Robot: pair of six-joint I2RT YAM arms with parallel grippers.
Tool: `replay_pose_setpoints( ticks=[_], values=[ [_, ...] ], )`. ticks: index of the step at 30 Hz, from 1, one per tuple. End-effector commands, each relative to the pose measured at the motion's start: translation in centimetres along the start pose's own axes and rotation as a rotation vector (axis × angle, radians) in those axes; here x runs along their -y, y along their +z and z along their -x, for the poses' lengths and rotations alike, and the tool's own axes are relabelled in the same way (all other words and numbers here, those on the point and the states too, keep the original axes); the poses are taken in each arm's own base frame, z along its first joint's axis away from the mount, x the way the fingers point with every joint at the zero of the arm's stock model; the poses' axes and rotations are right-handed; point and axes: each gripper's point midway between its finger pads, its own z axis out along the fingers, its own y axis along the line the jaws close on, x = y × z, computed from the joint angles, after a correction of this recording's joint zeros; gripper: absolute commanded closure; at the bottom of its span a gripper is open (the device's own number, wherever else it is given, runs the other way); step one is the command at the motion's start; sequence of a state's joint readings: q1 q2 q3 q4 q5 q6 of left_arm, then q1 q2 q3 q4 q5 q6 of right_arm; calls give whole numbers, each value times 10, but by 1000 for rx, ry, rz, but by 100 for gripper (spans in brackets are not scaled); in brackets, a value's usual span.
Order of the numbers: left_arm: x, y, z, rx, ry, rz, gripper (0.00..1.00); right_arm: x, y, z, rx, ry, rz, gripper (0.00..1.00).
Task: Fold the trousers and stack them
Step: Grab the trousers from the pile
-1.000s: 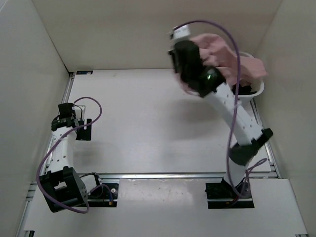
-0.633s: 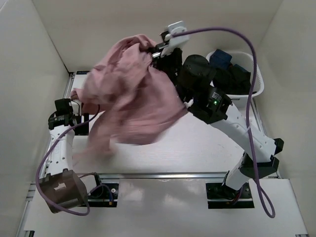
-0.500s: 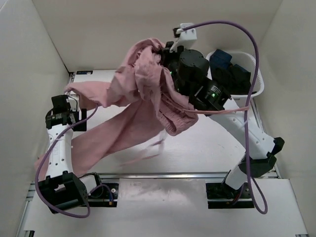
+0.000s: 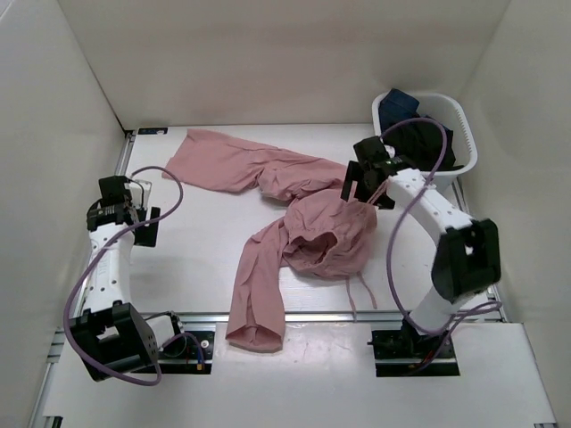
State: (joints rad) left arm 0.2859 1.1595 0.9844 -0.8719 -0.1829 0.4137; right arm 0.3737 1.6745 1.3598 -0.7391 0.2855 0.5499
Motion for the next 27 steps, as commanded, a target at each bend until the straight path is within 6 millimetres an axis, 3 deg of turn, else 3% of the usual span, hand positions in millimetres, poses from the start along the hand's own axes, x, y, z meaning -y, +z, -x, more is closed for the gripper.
replay_pose_setpoints(
  ticks=[1, 3, 4, 5, 6, 8, 9, 10, 11, 12, 13, 14, 15, 16, 17, 18, 20, 21, 22, 23, 25, 26, 27],
  values=[
    [11, -5, -9, -9, 115, -70, 0, -19, -113, 29, 313, -188, 36, 1],
    [29, -13, -12, 2, 162, -173, 0, -11, -131, 3, 310, -282, -48, 1],
    [49, -21, -5, 49, 209, -270, 0, 7, -142, 8, 378, -233, -168, 1],
    [61, -31, -7, 48, 249, -336, 0, 23, -153, -10, 360, -290, -245, 1],
    [71, -38, -3, 72, 292, -392, 0, 33, -157, -12, 374, -293, -302, 1],
    [96, -63, 19, 188, 422, -501, 0, 69, -158, -26, 340, -307, -454, 1],
    [106, -70, 25, 212, 467, -539, 0, 92, -150, -19, 307, -271, -548, 1],
    [118, -78, 33, 245, 504, -579, 0, 107, -142, -18, 220, -350, -585, 1],
    [139, -86, 42, 265, 588, -625, 0, 115, -119, 2, 179, -276, -534, 1],
    [151, -86, 49, 275, 636, -640, 0, 105, -98, 4, 89, -331, -465, 1],
    [164, -83, 50, 255, 665, -647, 0, 91, -96, 16, 76, -353, -428, 1],
    [185, -75, 49, 191, 724, -636, 0, 55, -152, 73, 255, -344, -386, 1],
    [195, -73, 51, 169, 756, -630, 0, 16, -157, 98, 324, -406, -391, 1],
    [203, -72, 51, 151, 779, -628, 0, -22, -187, 120, 455, -454, -344, 1],
    [217, -76, 61, 163, 785, -641, 0, -73, -220, 133, 635, -540, -254, 1],
    [223, -83, 67, 197, 778, -676, 0, -84, -212, 133, 653, -608, -275, 1],
    [235, -94, 69, 228, 771, -757, 0, -50, -204, 151, 640, -478, -423, 1],
    [233, -100, 73, 246, 759, -754, 0, -27, -197, 143, 542, -457, -454, 1],
    [235, -99, 70, 239, 760, -765, 0, -21, -189, 137, 492, -402, -371, 1],
    [233, -100, 66, 242, 759, -764, 0, 5, -197, 131, 484, -329, -333, 1],
    [229, -93, 49, 214, 783, -742, 0, 52, -170, 114, 443, -314, -520, 1],
    [226, -90, 44, 201, 795, -718, 0, 69, -169, 118, 421, -160, -552, 1],
    [225, -86, 39, 184, 798, -710, 0, 61, -190, 117, 420, -148, -522, 1]
  ],
)
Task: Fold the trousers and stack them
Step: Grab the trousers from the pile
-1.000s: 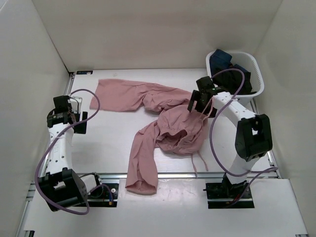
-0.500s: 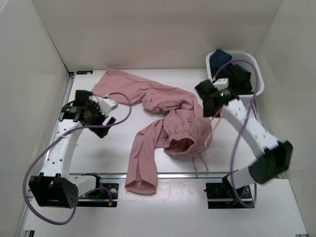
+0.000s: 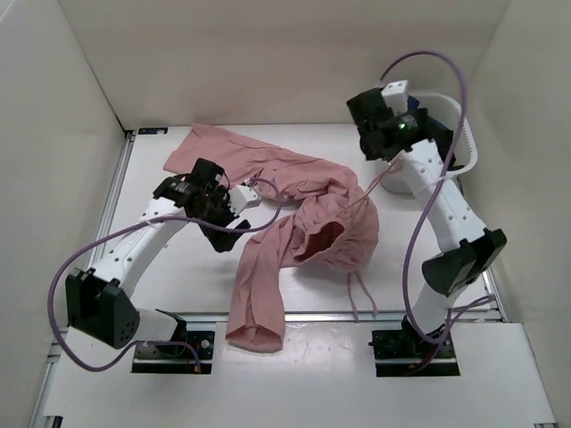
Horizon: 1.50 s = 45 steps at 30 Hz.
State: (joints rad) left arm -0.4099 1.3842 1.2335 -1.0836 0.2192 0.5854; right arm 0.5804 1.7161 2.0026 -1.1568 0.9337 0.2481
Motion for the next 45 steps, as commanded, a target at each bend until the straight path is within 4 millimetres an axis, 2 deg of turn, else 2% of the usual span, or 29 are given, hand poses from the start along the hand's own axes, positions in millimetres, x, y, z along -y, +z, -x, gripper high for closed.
replay_pose_setpoints(
  ticks=[1, 2, 3, 4, 5, 6, 7, 8, 10, 12, 13, 14, 15, 17, 18, 19, 20, 21, 22, 23, 25, 26, 27, 30, 33, 35, 37, 41, 45],
  values=[
    [11, -7, -15, -7, 20, 16, 0, -7, -65, 17, 89, 62, 37, 3],
    [11, -9, -15, 0, 22, 21, 0, -47, -113, 40, 267, -28, 120, 3],
    [10, -7, -19, -16, 20, 29, 0, -75, -140, 31, 406, -452, 42, 1],
    [7, -10, -17, -16, 22, 45, 0, -104, -182, 41, 556, -401, -6, 1],
    [7, -10, -17, -16, 22, 46, 0, -109, -165, 30, 507, -546, -176, 1],
    [5, -10, -14, -13, 22, 47, 0, -99, -143, 24, 440, -607, -235, 1],
    [3, -12, -13, -11, 15, 60, 0, -51, -98, 44, 337, -19, -195, 1],
    [3, -12, -13, -11, 15, 60, 0, -22, -51, 8, 133, -119, -231, 1],
    [2, -15, -10, 9, 10, 72, 0, -27, 10, -45, -155, -3, -10, 7],
    [6, -15, -18, 0, 9, 78, 0, -47, -17, -31, 31, 9, 84, 4],
    [5, -13, -22, -16, 17, 82, 0, -69, -56, -19, 155, -93, 125, 1],
    [4, -14, -26, -24, 17, 95, 0, -63, -60, -21, 148, -145, 57, 1],
    [5, -11, -31, -43, 15, 96, 0, -42, -55, -1, 114, -22, 54, 1],
    [-1, -11, -28, -31, 18, 122, 0, -44, -32, -13, -38, 91, 178, 1],
    [-1, -11, -28, -31, 18, 122, 0, -52, -43, 9, 30, 152, 277, 4],
    [-1, -11, -28, -30, 6, 122, 0, -98, -103, 18, 179, 60, 431, 4],
    [1, -9, -28, -33, 5, 110, 0, -72, -136, 41, 395, -82, 294, 1],
    [-1, -11, -24, -23, 7, 116, 0, -87, -178, 52, 517, -77, 287, 1],
    [-1, -14, -19, -4, 9, 112, 0, -81, -188, 74, 505, 44, 276, 1],
    [0, -18, -9, 30, 14, 99, 0, -73, -184, 79, 465, 92, 274, 1],
    [3, -45, 33, 161, 30, 57, 0, -78, -157, 64, 359, 7, 288, 1],
    [-3, -77, 69, 281, 64, 84, 0, -88, -151, 56, 361, -48, 299, 1],
    [-2, -88, 85, 329, 79, 67, 0, -102, -156, 65, 414, 10, 342, 1],
    [12, -137, 144, 521, 182, 35, 0, -93, -145, 64, 376, 152, 408, 1],
    [25, -157, 165, 610, 256, -12, 0, -92, -128, 63, 334, 221, 403, 1],
    [30, -145, 165, 592, 292, -40, 0, -92, -121, 68, 320, 252, 404, 1],
    [41, -114, 156, 502, 342, -57, 0, -99, -102, 67, 273, 265, 373, 1],
    [75, -76, 155, 415, 478, -31, 0, -111, -74, 64, 216, 253, 319, 1],
    [82, -78, 191, 460, 496, 30, 0, -116, -49, 65, 166, 326, 320, 1]
  ],
)
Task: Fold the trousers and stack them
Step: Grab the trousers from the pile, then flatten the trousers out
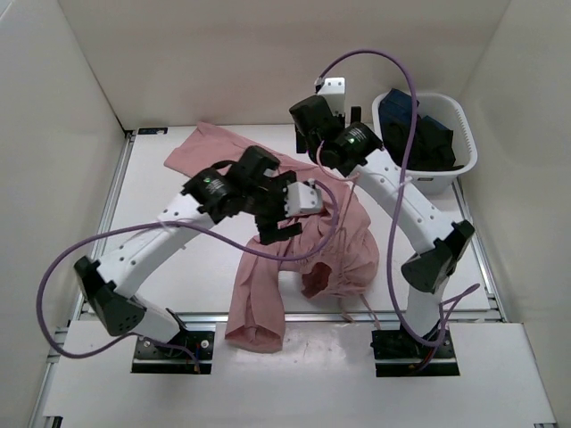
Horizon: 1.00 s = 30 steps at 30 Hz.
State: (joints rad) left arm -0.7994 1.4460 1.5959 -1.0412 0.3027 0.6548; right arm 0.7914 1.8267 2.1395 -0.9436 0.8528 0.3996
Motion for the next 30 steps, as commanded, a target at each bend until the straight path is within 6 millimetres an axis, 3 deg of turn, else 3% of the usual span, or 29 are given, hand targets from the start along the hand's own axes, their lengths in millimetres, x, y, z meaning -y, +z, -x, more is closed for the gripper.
replay_pose_setpoints(
  ticks=[1, 3, 6, 8, 13, 14, 15, 16, 18, 19, 21, 22, 26, 28, 30],
  values=[
    [-31, -12, 44, 90, 33, 142, 0, 4, 11, 6, -13, 122, 9, 1],
    [-39, -16, 75, 174, -11, 139, 0, 8, 21, 2, -26, 145, -5, 1],
    [-32, -23, 112, 292, -53, 57, 0, 13, 29, -2, -37, 178, -15, 1],
    [-24, -24, 125, 344, -79, -1, 0, 17, 32, -2, -38, 193, -26, 1],
    [-22, -8, 136, 367, -126, -69, 0, 21, 35, -5, -50, 222, -42, 1],
    [-22, -10, 142, 382, -129, -77, 0, 20, 38, -7, -51, 232, -55, 1],
    [-23, -24, 164, 437, -116, -60, 0, 29, 42, -12, -55, 261, -101, 1],
    [-23, -29, 172, 455, -102, -43, 0, 39, 46, -11, -54, 282, -133, 1],
    [-24, -33, 178, 438, -58, 43, 0, 46, 60, -31, -104, 331, -162, 1],
    [-24, -35, 175, 421, -46, 78, 0, 63, 70, -34, -127, 382, -188, 1],
    [-35, -32, 162, 368, -42, 166, 0, 72, 84, -46, -183, 517, -195, 2],
    [-36, -23, 147, 319, -58, 184, 0, 87, 94, -50, -208, 572, -215, 2],
    [-36, -12, 133, 279, -60, 196, 0, 77, 104, -53, -245, 644, -186, 3],
    [-31, -15, 143, 319, -67, 165, 0, 67, 110, -60, -285, 666, -171, 3],
    [-30, -5, 149, 326, -83, 131, 0, 63, 113, -64, -301, 675, -167, 3]
  ],
)
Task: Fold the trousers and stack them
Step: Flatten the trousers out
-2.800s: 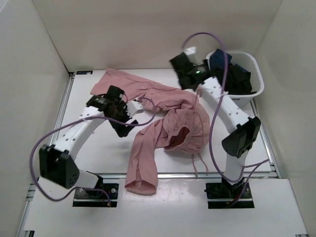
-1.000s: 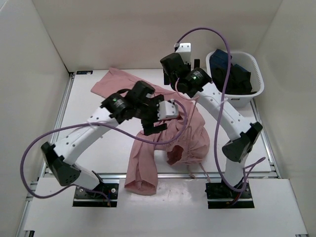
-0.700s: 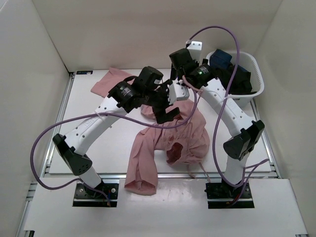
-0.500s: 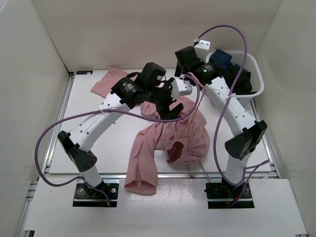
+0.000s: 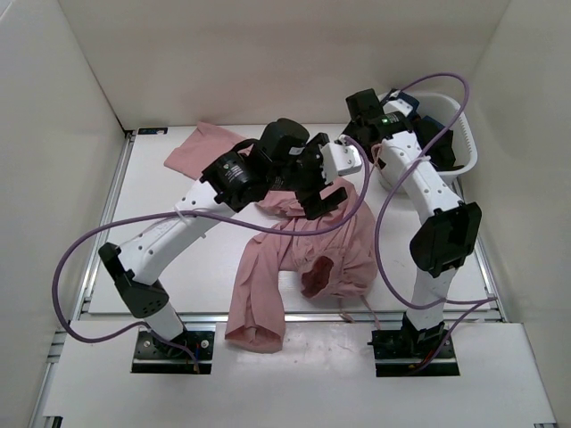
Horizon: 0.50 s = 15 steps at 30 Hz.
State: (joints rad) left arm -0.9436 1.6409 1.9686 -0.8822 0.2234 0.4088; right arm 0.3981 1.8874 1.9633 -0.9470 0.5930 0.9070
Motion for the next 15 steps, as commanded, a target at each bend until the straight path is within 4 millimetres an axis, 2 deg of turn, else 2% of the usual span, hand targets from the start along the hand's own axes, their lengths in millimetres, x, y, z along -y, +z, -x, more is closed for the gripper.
replay_pose_setpoints(
  ticks=[1, 5, 7, 9, 12, 14, 15],
  values=[
    [2, 0, 18, 62, -29, -23, 0, -25, -9, -10, -49, 79, 68, 3],
    [-2, 10, 35, 104, -63, -29, 0, -23, -11, -11, -50, 87, 67, 3],
    [-5, 13, 54, 155, -72, -41, 0, -25, -14, -14, -50, 83, 76, 3],
    [4, 8, 72, 214, -68, -107, 0, -21, -14, -13, -43, 82, 68, 3],
    [7, 19, 69, 205, -96, -129, 0, -18, -14, -16, -48, 76, 60, 3],
    [6, 24, 65, 193, -101, -123, 0, -22, -16, -17, -37, 73, 70, 3],
    [12, 28, 64, 195, -101, -163, 0, -23, -16, -22, -44, 62, 69, 3]
  ],
)
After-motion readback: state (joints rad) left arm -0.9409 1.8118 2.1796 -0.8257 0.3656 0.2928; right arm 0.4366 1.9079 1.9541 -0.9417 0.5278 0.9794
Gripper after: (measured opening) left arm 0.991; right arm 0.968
